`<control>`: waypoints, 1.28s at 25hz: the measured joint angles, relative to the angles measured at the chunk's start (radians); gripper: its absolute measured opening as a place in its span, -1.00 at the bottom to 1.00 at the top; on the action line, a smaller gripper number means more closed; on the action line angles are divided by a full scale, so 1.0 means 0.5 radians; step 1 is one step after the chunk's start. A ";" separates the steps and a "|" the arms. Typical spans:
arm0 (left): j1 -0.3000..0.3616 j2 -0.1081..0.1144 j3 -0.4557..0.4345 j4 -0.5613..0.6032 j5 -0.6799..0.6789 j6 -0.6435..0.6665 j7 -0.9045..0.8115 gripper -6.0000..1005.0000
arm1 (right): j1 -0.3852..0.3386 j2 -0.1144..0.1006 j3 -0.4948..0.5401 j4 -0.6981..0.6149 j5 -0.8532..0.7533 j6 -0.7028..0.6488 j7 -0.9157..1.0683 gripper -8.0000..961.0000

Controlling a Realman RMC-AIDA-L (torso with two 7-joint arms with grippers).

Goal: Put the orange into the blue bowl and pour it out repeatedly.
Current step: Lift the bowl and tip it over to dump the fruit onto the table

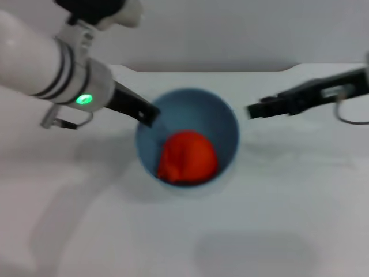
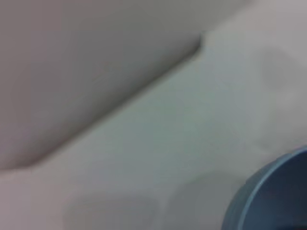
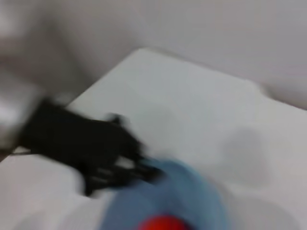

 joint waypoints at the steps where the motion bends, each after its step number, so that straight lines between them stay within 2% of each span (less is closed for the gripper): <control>1: 0.082 0.001 -0.001 0.098 0.031 -0.055 0.022 -0.99 | -0.036 0.000 0.093 0.001 -0.037 -0.018 0.027 -0.07; 5: 0.350 0.003 0.026 0.348 0.203 -0.300 0.067 -0.99 | -0.137 0.001 0.309 -0.005 -0.224 -0.098 0.045 -0.08; 9: 0.608 -0.001 0.214 0.506 0.391 -0.728 0.066 -0.99 | -0.173 0.002 0.397 0.066 -0.541 -0.136 0.088 -0.08; 12: 0.829 0.001 0.464 0.572 0.582 -1.285 0.136 -0.99 | -0.200 -0.001 0.409 0.129 -0.647 -0.148 0.116 -0.08; 14: 0.925 0.002 0.603 0.544 0.638 -1.624 0.275 -0.99 | -0.214 -0.001 0.415 0.139 -0.661 -0.149 0.118 -0.09; 15: 1.002 -0.002 0.748 0.447 0.647 -1.997 0.493 -0.99 | -0.229 0.001 0.424 0.143 -0.665 -0.149 0.119 -0.09; 16: 1.002 -0.002 0.748 0.447 0.647 -1.997 0.493 -0.99 | -0.229 0.001 0.424 0.143 -0.665 -0.149 0.119 -0.09; 18: 1.033 -0.006 0.870 0.298 0.648 -2.369 0.659 -0.99 | -0.237 0.003 0.434 0.146 -0.666 -0.150 0.119 -0.09; 20: 1.036 -0.013 1.016 0.068 0.648 -2.851 0.861 -0.99 | -0.241 0.004 0.448 0.146 -0.667 -0.152 0.119 -0.09; 22: 0.986 -0.020 1.154 -0.237 0.646 -3.345 1.134 -0.99 | -0.245 0.004 0.455 0.147 -0.668 -0.153 0.119 -0.09; 23: 0.903 -0.031 1.281 -0.523 0.599 -3.770 1.432 -0.99 | -0.249 0.004 0.456 0.147 -0.668 -0.154 0.118 -0.09; 24: 0.903 -0.031 1.281 -0.523 0.599 -3.770 1.432 -0.99 | -0.249 0.004 0.456 0.147 -0.668 -0.154 0.118 -0.09; 27: 0.769 -0.037 1.475 -0.832 0.327 -4.207 1.840 -0.99 | -0.258 0.004 0.458 0.149 -0.669 -0.155 0.118 -0.10; 29: 0.700 -0.036 1.573 -0.932 0.139 -4.341 2.034 -0.99 | -0.259 0.003 0.463 0.150 -0.670 -0.155 0.118 -0.10; 32: 0.661 -0.036 1.633 -1.009 0.044 -4.452 2.166 -0.99 | -0.254 0.003 0.466 0.150 -0.669 -0.155 0.119 -0.10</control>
